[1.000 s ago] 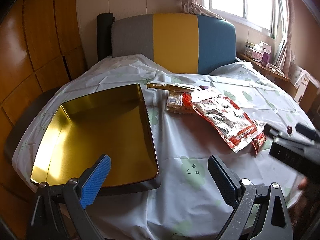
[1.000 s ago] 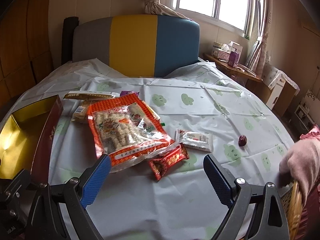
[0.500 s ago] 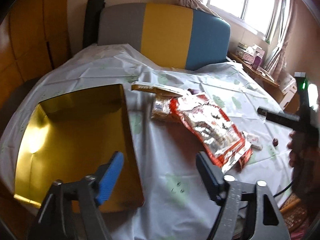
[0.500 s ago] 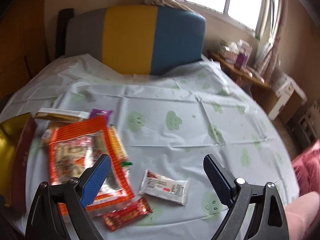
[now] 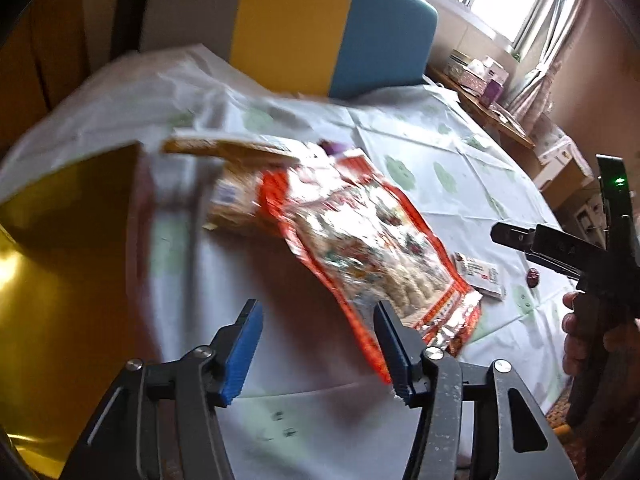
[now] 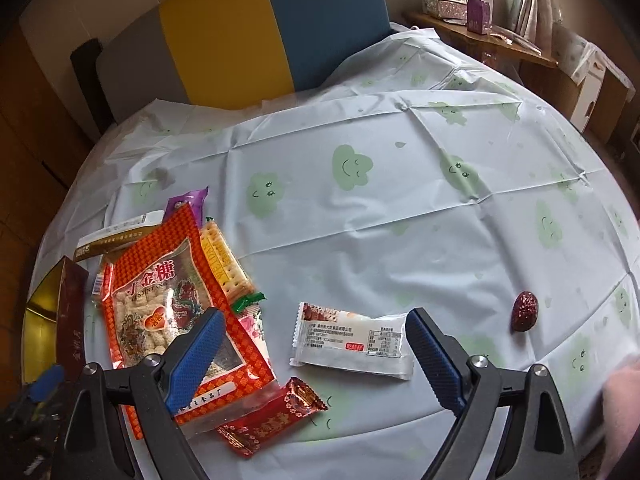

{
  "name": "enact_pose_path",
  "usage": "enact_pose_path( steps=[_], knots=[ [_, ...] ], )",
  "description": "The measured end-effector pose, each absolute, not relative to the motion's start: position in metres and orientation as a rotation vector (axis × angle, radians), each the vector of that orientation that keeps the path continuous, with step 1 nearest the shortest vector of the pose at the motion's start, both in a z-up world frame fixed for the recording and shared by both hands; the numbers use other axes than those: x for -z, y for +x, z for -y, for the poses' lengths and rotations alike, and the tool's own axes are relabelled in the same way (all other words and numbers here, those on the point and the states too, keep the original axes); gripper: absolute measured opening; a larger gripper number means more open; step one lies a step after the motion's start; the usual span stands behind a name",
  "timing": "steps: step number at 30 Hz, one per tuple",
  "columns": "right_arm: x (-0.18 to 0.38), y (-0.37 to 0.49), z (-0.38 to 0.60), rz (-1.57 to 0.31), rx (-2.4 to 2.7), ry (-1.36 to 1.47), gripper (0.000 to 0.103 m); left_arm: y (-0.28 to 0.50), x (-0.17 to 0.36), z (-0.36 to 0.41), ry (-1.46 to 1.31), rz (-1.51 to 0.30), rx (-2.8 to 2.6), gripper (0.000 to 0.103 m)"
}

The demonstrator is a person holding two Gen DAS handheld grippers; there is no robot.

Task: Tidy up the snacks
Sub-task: 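Reach the left tool to the orange-red candy bag and grasp it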

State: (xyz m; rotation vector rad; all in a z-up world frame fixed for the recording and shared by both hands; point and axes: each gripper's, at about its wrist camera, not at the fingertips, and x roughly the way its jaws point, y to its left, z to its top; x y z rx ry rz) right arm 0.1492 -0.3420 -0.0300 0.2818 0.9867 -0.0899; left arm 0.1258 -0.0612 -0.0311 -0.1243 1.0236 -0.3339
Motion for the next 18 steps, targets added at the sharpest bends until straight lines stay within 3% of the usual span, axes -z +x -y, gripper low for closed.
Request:
enact_pose_path(
  steps=[11, 13, 15, 18],
  knots=[
    [0.033, 0.150, 0.339, -1.005, 0.085, 0.269, 0.093, 0.158, 0.062, 0.083, -0.275, -1.072, 0.379, 0.056],
    [0.035, 0.152, 0.338, -1.016, 0.090, 0.262, 0.093, 0.162, 0.062, 0.086, -0.294, -1.077, 0.384, 0.044],
    [0.037, 0.153, 0.338, -1.023, 0.097, 0.257, 0.090, 0.164, 0.059, 0.085, -0.280, -1.056, 0.366, 0.018],
    [0.041, 0.155, 0.339, -1.039, 0.110, 0.248, 0.078, 0.164, 0.054, 0.083, -0.267, -1.048, 0.392, 0.014]
  ],
)
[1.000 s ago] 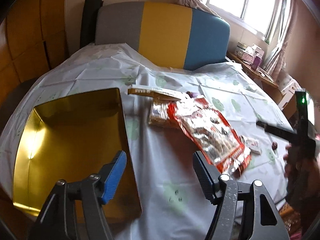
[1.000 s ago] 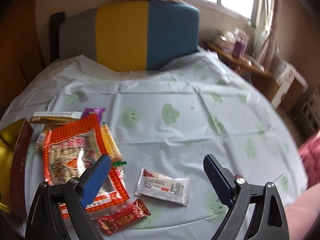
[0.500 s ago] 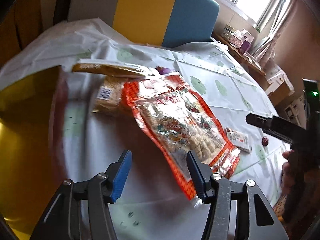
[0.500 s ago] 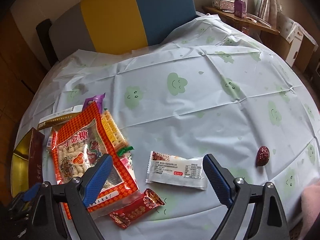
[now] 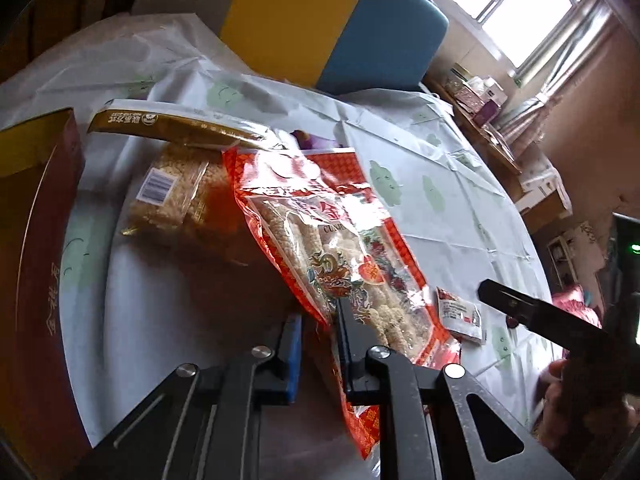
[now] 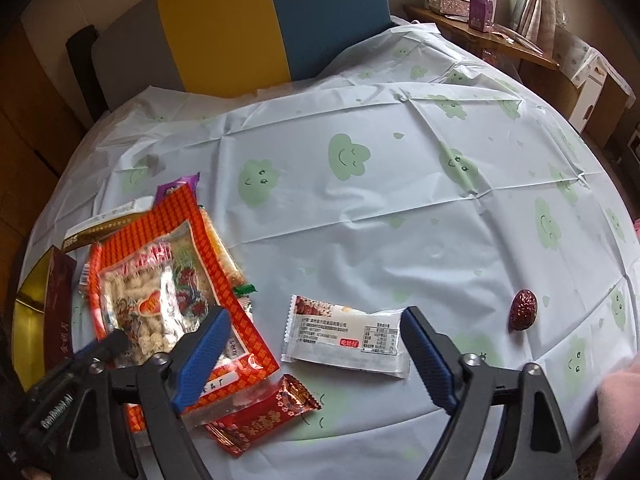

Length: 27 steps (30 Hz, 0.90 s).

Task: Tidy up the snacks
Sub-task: 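Reach the left tool to the orange-red candy bag and grasp it, then lift the orange-red bag with the left tool toward the gold tray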

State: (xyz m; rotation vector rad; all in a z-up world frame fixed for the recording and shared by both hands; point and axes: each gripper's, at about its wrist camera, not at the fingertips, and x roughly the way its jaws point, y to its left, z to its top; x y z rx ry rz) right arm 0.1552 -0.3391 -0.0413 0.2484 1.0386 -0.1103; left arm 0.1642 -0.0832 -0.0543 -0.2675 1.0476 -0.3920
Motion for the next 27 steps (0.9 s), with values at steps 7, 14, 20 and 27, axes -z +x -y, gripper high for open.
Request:
enact_pose_path(
  steps=[7, 14, 20, 27],
  knots=[
    [0.051, 0.159, 0.337, -1.079, 0.120, 0.211, 0.060, 0.151, 0.022, 0.078, -0.182, -0.943, 0.388, 0.010],
    [0.056, 0.159, 0.332, -1.096, 0.121, 0.171, 0.047, 0.128, -0.014, 0.057, -0.125, -0.830, 0.385, 0.006],
    [0.059, 0.159, 0.322, -1.109, 0.104, 0.117, 0.046, 0.105, -0.037, 0.034, -0.106, -0.763, 0.370, 0.004],
    [0.071, 0.159, 0.312, -1.163, 0.082, 0.080, 0.046, 0.093, -0.037, 0.013, -0.080, -0.758, 0.313, 0.000]
  ],
)
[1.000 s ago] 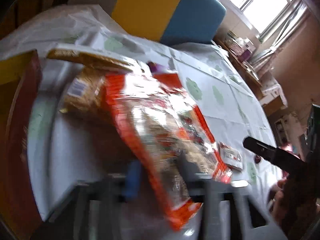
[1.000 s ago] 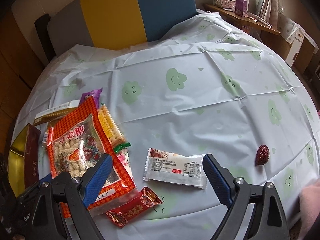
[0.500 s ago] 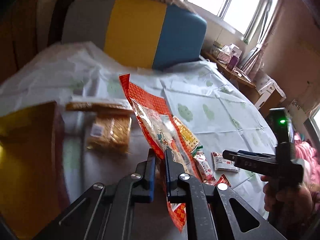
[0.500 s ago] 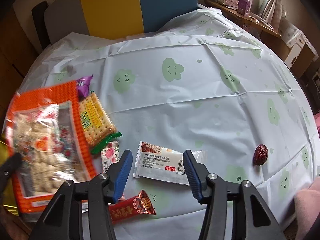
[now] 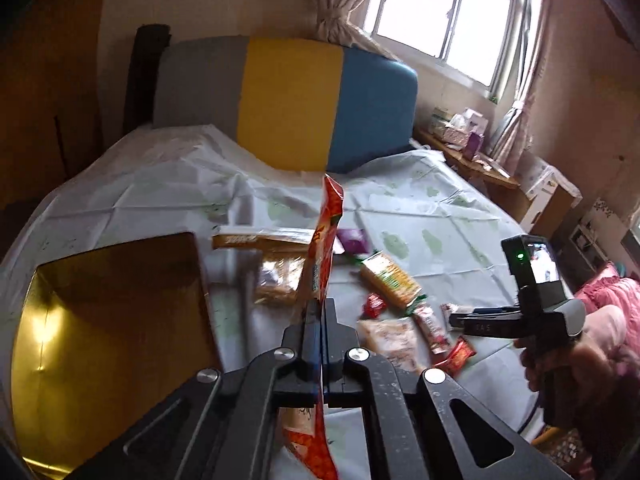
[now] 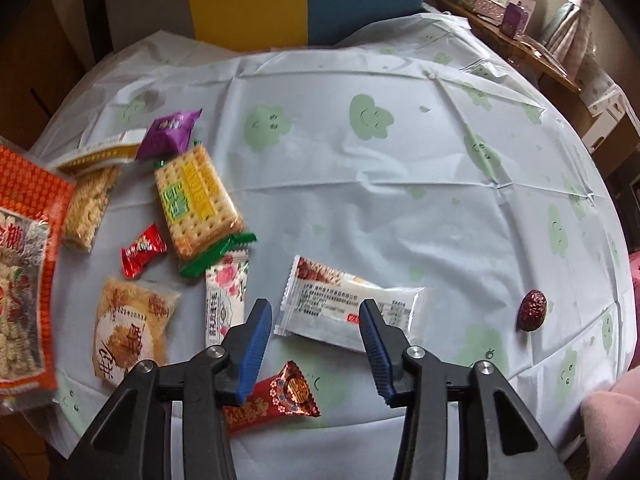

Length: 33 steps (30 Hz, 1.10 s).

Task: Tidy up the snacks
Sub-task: 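Lift the orange-red bag with the left tool toward the gold tray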

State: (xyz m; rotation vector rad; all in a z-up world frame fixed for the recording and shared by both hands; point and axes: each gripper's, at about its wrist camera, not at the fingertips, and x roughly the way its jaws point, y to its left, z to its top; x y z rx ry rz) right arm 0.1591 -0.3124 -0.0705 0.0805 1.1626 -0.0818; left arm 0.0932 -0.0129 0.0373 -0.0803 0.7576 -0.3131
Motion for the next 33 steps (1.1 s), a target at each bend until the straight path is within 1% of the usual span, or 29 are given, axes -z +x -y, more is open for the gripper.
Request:
enact_pose_path(
  steps=[4, 8, 9, 10, 14, 18, 22, 23, 24, 29, 33],
  knots=[
    [0.078, 0.158, 0.307, -1.192, 0.076, 0.054, 0.046, 0.092, -0.024, 0.014, -0.060, -0.796, 0.291, 0.000],
    [0.080, 0.155, 0.304, -1.194, 0.080, 0.050, 0.046, 0.087, -0.016, 0.023, 0.055, -0.803, 0.282, 0.002],
    [0.079, 0.155, 0.304, -1.194, 0.079, 0.052, 0.046, 0.088, -0.013, 0.026, 0.087, -0.812, 0.285, 0.006],
    [0.079, 0.155, 0.303, -1.195, 0.078, 0.051, 0.046, 0.089, -0.010, 0.029, 0.123, -0.824, 0.285, 0.007],
    [0.078, 0.152, 0.302, -1.196, 0.077, 0.054, 0.046, 0.093, 0.002, 0.027, 0.157, -0.853, 0.287, 0.008],
    [0.076, 0.154, 0.300, -1.194, 0.071, 0.047, 0.046, 0.095, 0.008, 0.022, 0.136, -0.843, 0.267, 0.002],
    [0.073, 0.153, 0.295, -1.184, 0.073, 0.024, 0.046, 0.095, -0.007, -0.002, -0.040, -0.818, 0.244, 0.000],
    [0.072, 0.153, 0.294, -1.179, 0.074, 0.017, 0.040, 0.093, -0.013, -0.007, -0.063, -0.800, 0.240, 0.000],
    [0.071, 0.153, 0.292, -1.175, 0.073, 0.012, 0.040, 0.091, -0.017, -0.009, -0.077, -0.789, 0.240, 0.000],
    [0.068, 0.151, 0.287, -1.174, 0.076, -0.007, 0.040, 0.080, -0.053, -0.036, -0.191, -0.701, 0.246, 0.000],
    [0.068, 0.146, 0.283, -1.160, 0.087, -0.026, 0.040, 0.077, -0.070, -0.065, -0.238, -0.652, 0.186, 0.000]
  ],
)
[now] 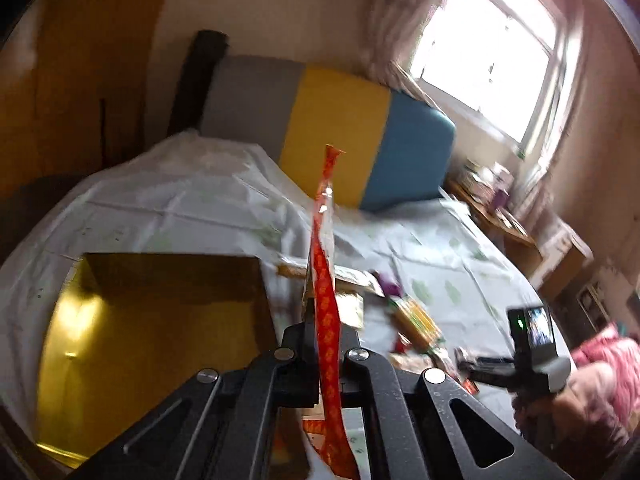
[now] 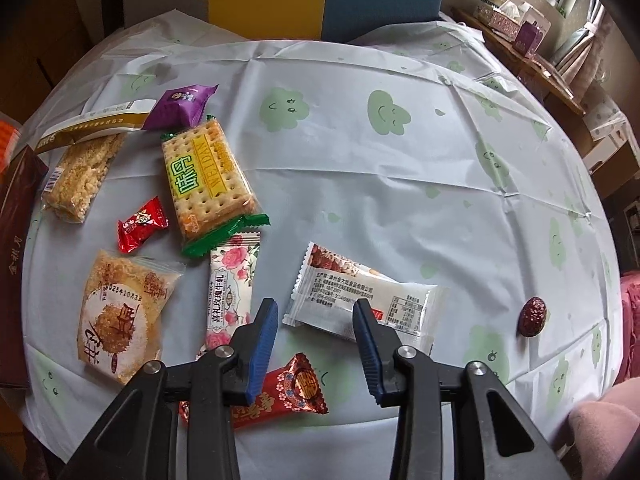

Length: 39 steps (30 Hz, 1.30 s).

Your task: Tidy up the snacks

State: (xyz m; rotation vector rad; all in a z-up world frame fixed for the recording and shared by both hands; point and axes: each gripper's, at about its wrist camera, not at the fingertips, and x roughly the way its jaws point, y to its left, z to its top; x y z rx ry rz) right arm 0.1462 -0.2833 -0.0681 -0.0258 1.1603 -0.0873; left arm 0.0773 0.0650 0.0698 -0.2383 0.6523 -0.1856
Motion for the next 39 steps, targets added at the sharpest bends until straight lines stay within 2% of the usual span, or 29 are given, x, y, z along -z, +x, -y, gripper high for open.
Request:
enact_pose_path(
  steps=[4, 8, 12, 17, 21, 22, 26, 33, 39],
  knots=[
    [0.066, 0.142, 0.277, -1.140, 0.074, -0.049, 0.040, 0.080, -0.068, -0.102, -0.288, -0.646, 0.092, 0.000],
    [0.068, 0.140, 0.267, -1.141, 0.060, -0.082, 0.040, 0.102, -0.027, -0.126, -0.347, -0.769, -0.011, 0.000],
    [0.067, 0.135, 0.257, -1.130, 0.040, -0.113, 0.040, 0.111, 0.003, -0.124, -0.369, -0.823, -0.055, 0.000],
    [0.055, 0.126, 0.247, -1.087, -0.012, -0.120, 0.040, 0.130, 0.007, -0.112, -0.358, -0.831, -0.047, 0.000],
    [0.035, 0.125, 0.226, -1.017, -0.086, -0.156, 0.040, 0.153, 0.027, -0.096, -0.363, -0.929, 0.080, 0.019],
    [0.032, 0.127, 0.221, -1.007, -0.100, -0.163, 0.041, 0.156, 0.037, -0.092, -0.351, -0.962, 0.070, 0.019],
    [0.020, 0.147, 0.194, -0.970, -0.176, -0.189, 0.044, 0.157, 0.063, -0.094, -0.314, -1.044, -0.021, 0.019],
    [0.015, 0.193, 0.143, -0.947, -0.334, -0.267, 0.064, 0.138, 0.052, -0.100, -0.359, -0.999, -0.014, 0.021],
    [0.011, 0.227, 0.101, -0.930, -0.421, -0.383, 0.067, 0.116, 0.034, -0.082, -0.258, -0.911, -0.002, 0.029]
  ],
)
